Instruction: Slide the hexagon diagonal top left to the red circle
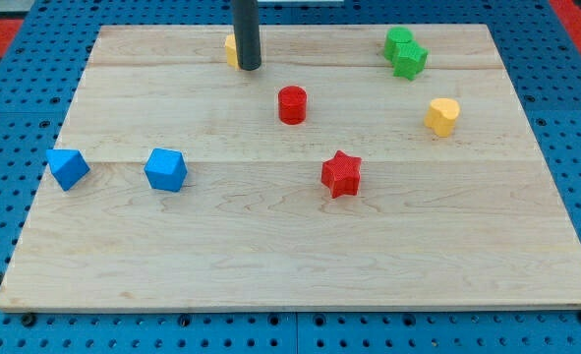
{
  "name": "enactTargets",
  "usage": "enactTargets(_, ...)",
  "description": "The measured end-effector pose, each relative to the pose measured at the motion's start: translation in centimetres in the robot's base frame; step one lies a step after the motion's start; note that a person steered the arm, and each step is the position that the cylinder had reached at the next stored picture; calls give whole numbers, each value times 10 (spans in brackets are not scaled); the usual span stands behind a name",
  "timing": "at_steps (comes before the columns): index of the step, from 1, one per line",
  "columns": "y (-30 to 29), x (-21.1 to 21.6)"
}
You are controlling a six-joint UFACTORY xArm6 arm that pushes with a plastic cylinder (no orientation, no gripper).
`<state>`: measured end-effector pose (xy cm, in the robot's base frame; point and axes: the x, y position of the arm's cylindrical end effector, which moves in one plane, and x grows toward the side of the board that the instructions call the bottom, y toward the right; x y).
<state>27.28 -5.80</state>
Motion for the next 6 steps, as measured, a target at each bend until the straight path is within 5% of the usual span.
enactTargets(1, 50, -31)
enactTargets(3, -24, -48)
enactTargets(5, -13, -43)
enactTargets(6, 71, -54)
